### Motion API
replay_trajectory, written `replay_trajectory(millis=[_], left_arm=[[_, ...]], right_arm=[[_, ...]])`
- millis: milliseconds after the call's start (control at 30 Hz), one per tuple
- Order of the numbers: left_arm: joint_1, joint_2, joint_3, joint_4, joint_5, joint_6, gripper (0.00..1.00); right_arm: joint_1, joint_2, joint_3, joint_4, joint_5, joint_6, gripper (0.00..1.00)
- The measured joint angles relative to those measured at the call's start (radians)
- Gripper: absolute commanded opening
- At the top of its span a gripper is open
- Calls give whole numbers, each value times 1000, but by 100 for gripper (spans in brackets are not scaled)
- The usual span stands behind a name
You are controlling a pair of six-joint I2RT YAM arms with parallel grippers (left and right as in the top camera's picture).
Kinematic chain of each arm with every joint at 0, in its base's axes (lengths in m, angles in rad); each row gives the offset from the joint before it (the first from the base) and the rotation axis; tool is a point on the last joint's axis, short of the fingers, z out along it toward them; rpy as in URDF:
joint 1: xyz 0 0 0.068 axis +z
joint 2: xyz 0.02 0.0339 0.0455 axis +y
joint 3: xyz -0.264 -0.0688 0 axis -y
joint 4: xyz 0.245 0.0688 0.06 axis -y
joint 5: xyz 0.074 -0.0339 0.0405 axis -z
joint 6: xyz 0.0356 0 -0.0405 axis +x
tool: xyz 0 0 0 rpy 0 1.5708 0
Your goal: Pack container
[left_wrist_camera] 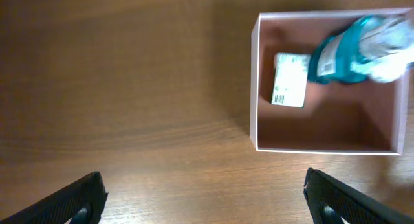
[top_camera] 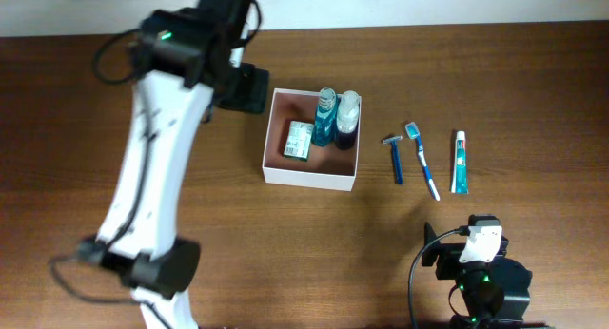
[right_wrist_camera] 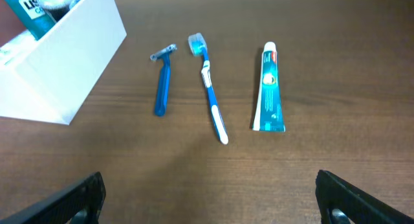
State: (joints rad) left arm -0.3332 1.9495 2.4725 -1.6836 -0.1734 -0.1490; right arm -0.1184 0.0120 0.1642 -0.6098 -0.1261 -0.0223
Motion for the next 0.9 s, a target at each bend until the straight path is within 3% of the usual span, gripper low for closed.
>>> replay_trajectory(millis=[167, 367, 600, 733, 900], left_arm=[[35, -185, -31, 0, -11, 12, 100], [109, -402, -190, -3, -21, 15, 99], [142, -466, -278, -4, -23, 15, 99], [142, -466, -282, -4, -23, 15, 99], [142, -467, -283, -3, -22, 16, 99]], right_arm=[[0, 0, -1, 66, -107, 28, 99], [0, 0, -3, 103, -307, 121, 99], [0, 26, 37, 132, -415, 249, 99], [0, 127, 153, 135, -418, 274, 99], [0, 393, 357, 125, -425, 266, 99]])
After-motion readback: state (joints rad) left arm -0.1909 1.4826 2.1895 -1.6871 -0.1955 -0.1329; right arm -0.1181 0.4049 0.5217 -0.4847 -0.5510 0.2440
